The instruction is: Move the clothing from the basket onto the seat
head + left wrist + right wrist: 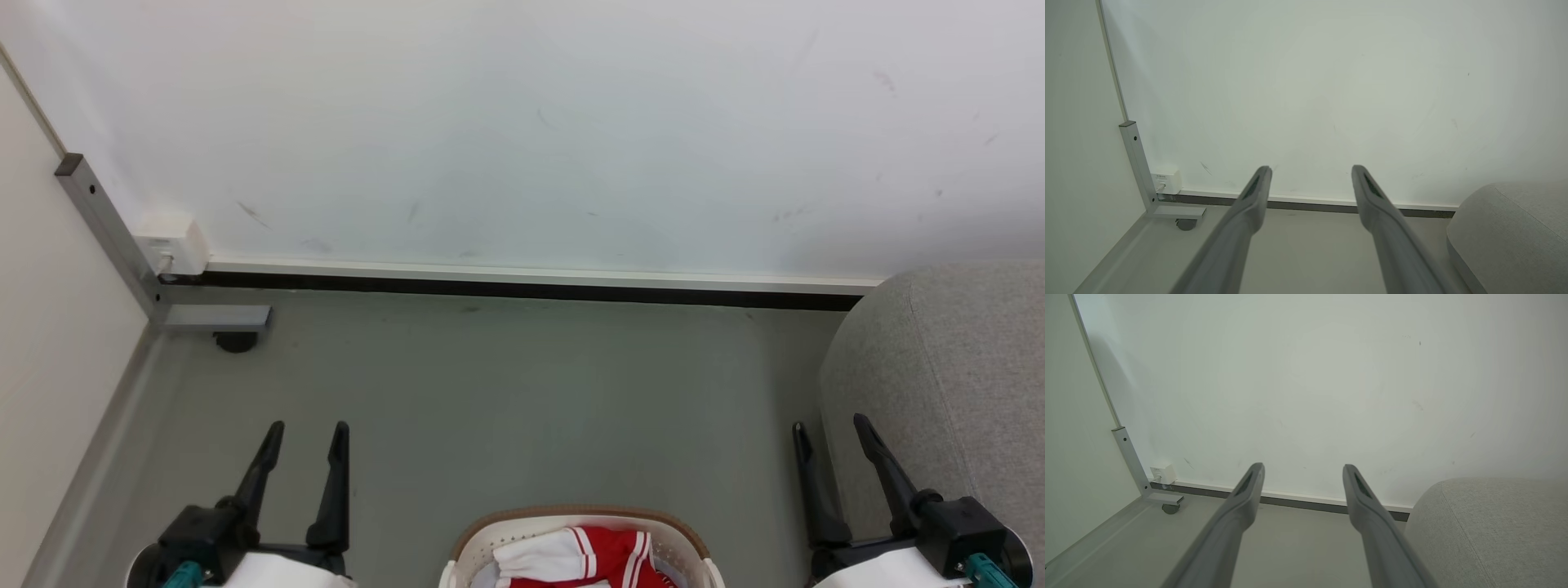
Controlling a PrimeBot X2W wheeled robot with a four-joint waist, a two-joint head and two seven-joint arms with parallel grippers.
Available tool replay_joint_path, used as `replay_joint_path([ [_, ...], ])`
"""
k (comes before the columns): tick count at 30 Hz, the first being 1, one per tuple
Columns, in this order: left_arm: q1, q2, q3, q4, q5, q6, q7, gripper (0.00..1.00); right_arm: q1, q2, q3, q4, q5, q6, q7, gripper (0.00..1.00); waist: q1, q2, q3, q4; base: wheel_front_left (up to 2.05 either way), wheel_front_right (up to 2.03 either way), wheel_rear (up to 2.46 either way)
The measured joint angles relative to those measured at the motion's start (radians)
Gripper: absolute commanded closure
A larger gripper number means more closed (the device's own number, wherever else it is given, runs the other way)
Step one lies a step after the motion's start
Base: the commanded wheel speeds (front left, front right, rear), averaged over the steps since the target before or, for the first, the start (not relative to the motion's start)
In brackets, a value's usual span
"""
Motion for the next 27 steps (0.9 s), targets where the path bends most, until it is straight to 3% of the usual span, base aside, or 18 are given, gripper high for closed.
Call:
replay_joint_path([
  [15, -0.001, 0.000, 0.002, 0.005, -0.007, 0.000, 0.000, 0.00, -0.002, 0.000, 0.002, 0.004, 0.000, 0.000, 0.000, 0.00, 0.0000, 0.0000, 0.003, -0.004, 0.00, 0.00, 0.00],
  [27, -0.015, 0.001, -0.021, 0.007, -0.026, 0.000, -0.001, 0.00, -0.013, -0.001, 0.005, 0.000, 0.000, 0.000, -0.001, 0.00, 0.0000, 0.0000, 0.041, -0.048, 0.00, 0.00, 0.00],
])
